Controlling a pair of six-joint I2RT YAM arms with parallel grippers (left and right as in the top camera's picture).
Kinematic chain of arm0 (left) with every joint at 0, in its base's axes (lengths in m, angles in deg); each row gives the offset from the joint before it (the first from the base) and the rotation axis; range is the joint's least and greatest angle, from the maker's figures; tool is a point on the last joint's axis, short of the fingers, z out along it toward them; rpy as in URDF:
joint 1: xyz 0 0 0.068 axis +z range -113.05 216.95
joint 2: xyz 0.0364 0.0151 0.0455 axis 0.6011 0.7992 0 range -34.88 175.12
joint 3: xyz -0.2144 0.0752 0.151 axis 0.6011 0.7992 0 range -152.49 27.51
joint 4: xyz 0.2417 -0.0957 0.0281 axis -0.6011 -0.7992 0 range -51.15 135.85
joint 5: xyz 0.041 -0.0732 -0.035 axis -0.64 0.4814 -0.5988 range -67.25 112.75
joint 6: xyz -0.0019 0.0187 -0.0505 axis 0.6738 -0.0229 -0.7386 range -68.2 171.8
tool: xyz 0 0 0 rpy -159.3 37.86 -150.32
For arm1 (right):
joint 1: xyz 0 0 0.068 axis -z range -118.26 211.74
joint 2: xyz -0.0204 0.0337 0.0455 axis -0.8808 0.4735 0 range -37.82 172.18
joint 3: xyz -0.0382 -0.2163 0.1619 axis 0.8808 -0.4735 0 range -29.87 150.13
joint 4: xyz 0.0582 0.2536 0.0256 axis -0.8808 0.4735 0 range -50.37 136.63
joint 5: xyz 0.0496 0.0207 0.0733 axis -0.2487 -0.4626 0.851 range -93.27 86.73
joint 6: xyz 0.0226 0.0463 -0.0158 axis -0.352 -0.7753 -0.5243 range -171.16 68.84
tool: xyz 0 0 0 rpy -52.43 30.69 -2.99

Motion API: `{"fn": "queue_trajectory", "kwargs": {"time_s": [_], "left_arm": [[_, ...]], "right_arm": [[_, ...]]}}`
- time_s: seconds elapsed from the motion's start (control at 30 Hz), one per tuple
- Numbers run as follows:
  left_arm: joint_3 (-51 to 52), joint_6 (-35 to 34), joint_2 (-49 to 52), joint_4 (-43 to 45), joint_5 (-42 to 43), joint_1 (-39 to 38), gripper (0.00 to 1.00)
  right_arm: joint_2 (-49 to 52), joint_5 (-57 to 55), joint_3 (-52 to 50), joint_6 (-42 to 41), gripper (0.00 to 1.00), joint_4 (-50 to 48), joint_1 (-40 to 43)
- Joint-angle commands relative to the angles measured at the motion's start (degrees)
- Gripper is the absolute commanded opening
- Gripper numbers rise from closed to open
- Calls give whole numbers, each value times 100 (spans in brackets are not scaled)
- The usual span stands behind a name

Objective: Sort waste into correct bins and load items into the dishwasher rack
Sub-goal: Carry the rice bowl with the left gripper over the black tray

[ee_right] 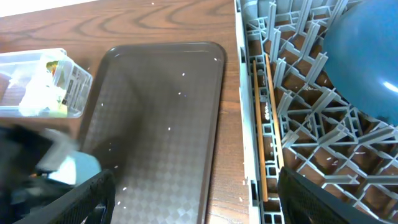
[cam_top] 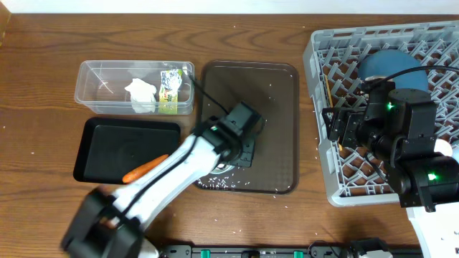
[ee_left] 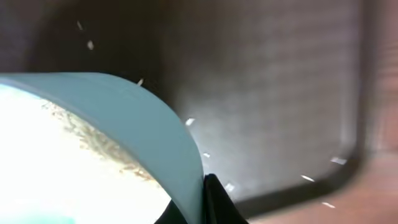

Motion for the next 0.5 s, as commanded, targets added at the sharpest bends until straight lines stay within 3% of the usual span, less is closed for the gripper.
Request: {"fn": "queue_trajectory", "kwargs": {"time_s": [0.0, 0.2, 0.47], "left_arm": [[-184, 101, -721, -114, 35, 120, 6], [-173, 321, -1676, -435, 398, 855, 6], [319, 1123, -2253, -452, 2291, 2916, 6]], "right_arm": [[-11, -37, 26, -72, 78, 4, 22], [-11, -37, 26, -72, 78, 2, 22], [-11, -37, 26, -116, 78, 9, 22]]}}
